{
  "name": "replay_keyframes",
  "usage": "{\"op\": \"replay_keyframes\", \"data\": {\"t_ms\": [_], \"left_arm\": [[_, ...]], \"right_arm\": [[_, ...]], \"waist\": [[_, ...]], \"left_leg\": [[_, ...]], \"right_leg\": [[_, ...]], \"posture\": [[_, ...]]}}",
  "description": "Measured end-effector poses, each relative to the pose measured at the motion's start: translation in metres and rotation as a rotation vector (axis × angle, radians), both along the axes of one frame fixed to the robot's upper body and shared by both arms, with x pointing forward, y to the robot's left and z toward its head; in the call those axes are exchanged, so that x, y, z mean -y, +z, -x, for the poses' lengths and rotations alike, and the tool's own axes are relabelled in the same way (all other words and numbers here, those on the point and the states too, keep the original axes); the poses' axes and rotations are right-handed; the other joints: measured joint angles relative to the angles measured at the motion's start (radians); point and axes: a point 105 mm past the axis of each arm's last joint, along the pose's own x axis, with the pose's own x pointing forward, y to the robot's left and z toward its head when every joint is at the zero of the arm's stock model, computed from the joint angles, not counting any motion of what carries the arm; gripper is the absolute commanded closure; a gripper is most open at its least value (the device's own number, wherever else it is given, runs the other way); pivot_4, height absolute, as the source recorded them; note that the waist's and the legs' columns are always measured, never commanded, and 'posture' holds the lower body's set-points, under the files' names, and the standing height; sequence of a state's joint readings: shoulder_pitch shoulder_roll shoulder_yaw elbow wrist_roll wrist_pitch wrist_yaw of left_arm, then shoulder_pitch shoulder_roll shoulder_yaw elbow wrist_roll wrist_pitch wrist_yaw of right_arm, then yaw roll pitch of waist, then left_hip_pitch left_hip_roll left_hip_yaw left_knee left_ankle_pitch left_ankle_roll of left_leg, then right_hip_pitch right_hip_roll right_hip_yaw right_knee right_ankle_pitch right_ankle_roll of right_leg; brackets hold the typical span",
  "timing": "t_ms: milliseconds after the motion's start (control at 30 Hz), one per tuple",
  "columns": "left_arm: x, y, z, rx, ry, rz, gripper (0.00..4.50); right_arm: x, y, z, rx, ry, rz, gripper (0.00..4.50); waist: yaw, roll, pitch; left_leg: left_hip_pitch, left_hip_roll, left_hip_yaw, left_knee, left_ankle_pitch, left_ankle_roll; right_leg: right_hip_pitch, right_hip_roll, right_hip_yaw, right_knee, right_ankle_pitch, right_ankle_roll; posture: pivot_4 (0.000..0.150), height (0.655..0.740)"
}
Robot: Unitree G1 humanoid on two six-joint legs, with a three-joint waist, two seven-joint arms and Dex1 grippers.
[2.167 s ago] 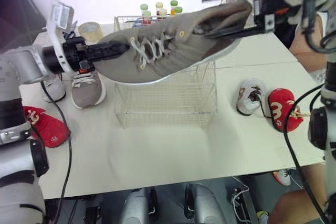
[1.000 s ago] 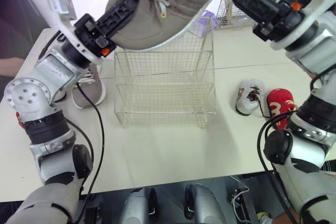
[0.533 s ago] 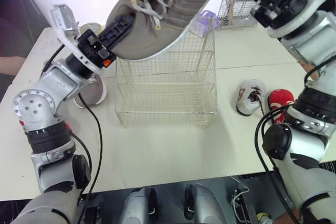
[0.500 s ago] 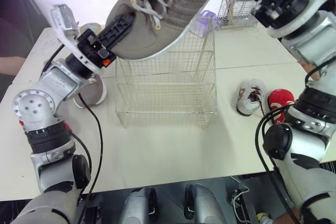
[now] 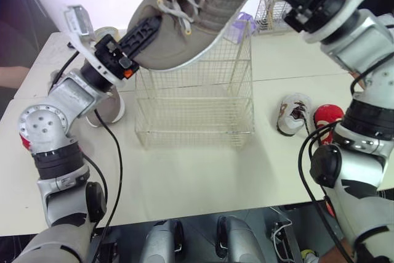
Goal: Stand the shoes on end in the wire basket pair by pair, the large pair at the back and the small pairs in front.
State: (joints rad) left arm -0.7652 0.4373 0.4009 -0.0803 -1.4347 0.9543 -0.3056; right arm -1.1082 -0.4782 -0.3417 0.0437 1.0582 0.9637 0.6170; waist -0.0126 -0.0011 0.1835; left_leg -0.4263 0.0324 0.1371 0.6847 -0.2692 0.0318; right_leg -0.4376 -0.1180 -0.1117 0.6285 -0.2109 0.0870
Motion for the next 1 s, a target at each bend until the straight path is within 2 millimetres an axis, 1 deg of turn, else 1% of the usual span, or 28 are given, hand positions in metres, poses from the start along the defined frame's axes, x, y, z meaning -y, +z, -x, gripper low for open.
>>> {"op": "replay_keyframes", "data": {"t_ms": [167,333,433,500,533,567,600,767,833,867,1000], "left_arm": [[0.008,-0.007,0.001,-0.016,-0.017,-0.024,3.69],[0.009,-0.008,0.002,-0.016,-0.009,-0.028,3.69],[0.008,-0.007,0.003,-0.015,-0.01,-0.018,3.69],[0.008,-0.004,0.004,-0.005,-0.01,-0.008,3.69],[0.008,-0.004,0.004,-0.004,-0.012,-0.005,3.69],[0.008,-0.004,0.004,-0.003,-0.013,-0.004,3.69],[0.008,-0.003,0.004,-0.003,-0.014,-0.002,3.69],[0.007,-0.004,0.005,-0.003,-0.014,-0.003,3.69],[0.007,-0.004,0.006,-0.002,-0.012,-0.01,2.68],[0.006,-0.005,0.006,-0.006,-0.013,-0.023,2.3],[0.003,-0.009,0.008,-0.02,-0.008,-0.072,0.33]], "right_arm": [[-0.009,-0.002,-0.005,-0.009,-0.001,0.031,0.03],[-0.011,0.001,-0.01,-0.016,-0.004,0.033,0.03],[-0.012,0.004,-0.01,-0.015,-0.004,0.03,0.85],[-0.011,0.005,-0.011,-0.017,-0.011,0.025,1.76],[-0.011,0.006,-0.011,-0.017,-0.013,0.023,2.14],[-0.01,0.006,-0.011,-0.018,-0.014,0.021,2.4],[-0.01,0.006,-0.011,-0.02,-0.014,0.019,2.49],[-0.01,0.006,-0.011,-0.028,-0.011,0.015,2.49],[-0.011,0.006,-0.011,-0.03,-0.009,0.018,2.49],[-0.011,0.006,-0.011,-0.03,-0.01,0.019,2.49],[-0.01,0.006,-0.01,-0.022,-0.007,0.028,2.49]], "waist": [[0.0,0.0,0.0],[0.0,0.0,0.0],[0.0,0.0,0.0],[0.001,0.0,0.0],[0.001,0.0,0.0],[0.001,0.0,0.0],[0.0,0.0,0.0],[0.0,0.0,0.0],[0.0,0.0,0.0],[-0.001,0.0,0.0],[-0.001,0.0,0.0]], "left_leg": [[0.0,0.0,0.0,0.0,0.0,0.0],[0.0,0.0,0.0,0.0,0.0,0.0],[0.0,0.0,0.0,0.0,0.0,0.0],[-0.001,0.0,0.0,0.0,0.0,0.0],[-0.001,0.0,0.0,0.0,0.0,0.0],[-0.001,0.0,0.0,0.0,0.0,0.0],[-0.001,0.0,0.0,0.0,0.0,0.0],[-0.001,0.0,0.0,0.0,0.0,0.0],[-0.001,0.0,0.0,0.0,0.0,0.0],[-0.001,0.0,0.0,0.0,0.0,0.0],[-0.001,0.0,0.0,0.0,0.0,0.0]], "right_leg": [[0.0,0.0,0.0,0.0,0.0,0.0],[0.0,0.0,0.0,0.0,0.0,0.0],[0.0,0.0,0.0,0.0,0.0,0.0],[0.0,0.0,0.0,0.0,0.0,0.0],[0.0,0.0,0.0,0.0,0.0,0.0],[0.0,0.0,0.0,0.0,0.0,0.0],[0.0,0.0,0.0,0.0,0.0,0.0],[0.0,0.0,0.0,-0.001,0.0,0.0],[0.0,0.0,0.0,-0.001,0.0,0.0],[0.0,0.0,0.0,-0.001,0.0,0.0],[-0.001,0.0,0.0,-0.001,0.0,0.0]], "posture": [[0.15,0.74],[0.15,0.74],[0.15,0.74],[0.15,0.74],[0.15,0.74],[0.15,0.74],[0.15,0.74],[0.15,0.74],[0.15,0.74],[0.15,0.74],[0.15,0.74]]}}
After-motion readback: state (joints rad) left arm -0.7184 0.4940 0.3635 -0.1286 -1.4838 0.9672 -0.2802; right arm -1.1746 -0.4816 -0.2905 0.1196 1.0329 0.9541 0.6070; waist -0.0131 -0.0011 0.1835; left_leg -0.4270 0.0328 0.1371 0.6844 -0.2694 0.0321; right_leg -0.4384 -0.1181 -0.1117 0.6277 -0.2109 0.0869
